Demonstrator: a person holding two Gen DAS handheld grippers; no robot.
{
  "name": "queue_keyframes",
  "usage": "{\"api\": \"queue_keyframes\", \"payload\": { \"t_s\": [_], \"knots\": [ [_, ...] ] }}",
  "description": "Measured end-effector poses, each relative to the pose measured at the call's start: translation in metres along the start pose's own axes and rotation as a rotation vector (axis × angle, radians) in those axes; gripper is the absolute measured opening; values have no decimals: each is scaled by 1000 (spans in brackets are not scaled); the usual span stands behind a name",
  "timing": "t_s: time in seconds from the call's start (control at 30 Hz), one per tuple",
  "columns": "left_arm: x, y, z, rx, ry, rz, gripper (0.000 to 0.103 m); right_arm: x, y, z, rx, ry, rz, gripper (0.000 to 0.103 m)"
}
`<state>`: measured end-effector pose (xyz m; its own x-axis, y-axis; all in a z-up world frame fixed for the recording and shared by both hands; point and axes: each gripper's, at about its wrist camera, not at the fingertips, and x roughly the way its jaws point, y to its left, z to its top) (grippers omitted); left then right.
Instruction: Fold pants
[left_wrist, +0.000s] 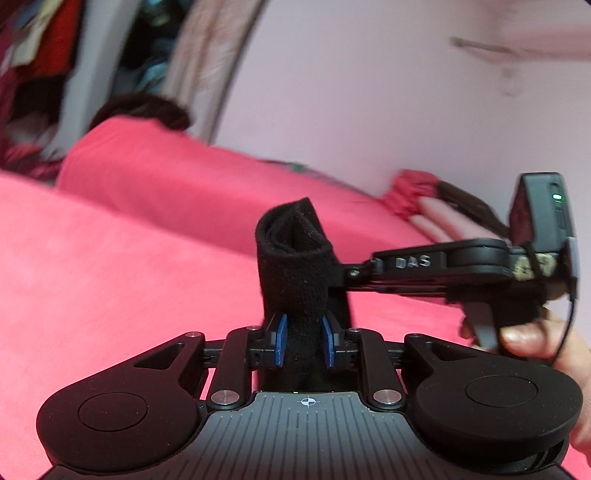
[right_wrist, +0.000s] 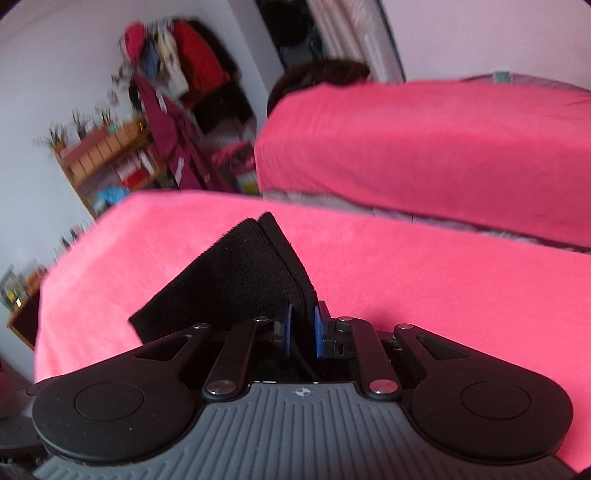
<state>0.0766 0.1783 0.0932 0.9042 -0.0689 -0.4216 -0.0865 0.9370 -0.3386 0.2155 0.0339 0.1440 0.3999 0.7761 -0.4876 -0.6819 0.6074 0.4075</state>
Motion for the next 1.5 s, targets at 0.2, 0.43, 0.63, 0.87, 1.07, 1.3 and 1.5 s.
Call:
{"api": "queue_keyframes", "payload": {
  "t_s": [0.2, 0.43, 0.63, 0.87, 1.07, 1.3, 1.5],
  "knots": [
    [-16, -83, -1, 117, 31, -170, 92, -97, -37, -18, 91, -135, 25, 14],
    [-5, -174, -29, 240, 137, -320, 91, -185, -100, -69, 224, -256, 28, 14],
    [10, -227, -66, 355, 267, -397, 91, -225, -157, -139, 373, -326, 42, 13],
    [23, -205, -92, 393, 398, -447, 100, -217, -197, -210, 520, -291, 28, 13],
    [11, -166, -78, 377, 365, -403, 103, -213, -206, -222, 596, -317, 14, 11],
    [12, -134, -59, 295, 323, -300, 103, -248, -215, -244, 733, -402, -114, 43],
    [35, -113, -58, 256, 347, -244, 103, -272, -199, -263, 770, -492, -85, 57]
  ]
}}
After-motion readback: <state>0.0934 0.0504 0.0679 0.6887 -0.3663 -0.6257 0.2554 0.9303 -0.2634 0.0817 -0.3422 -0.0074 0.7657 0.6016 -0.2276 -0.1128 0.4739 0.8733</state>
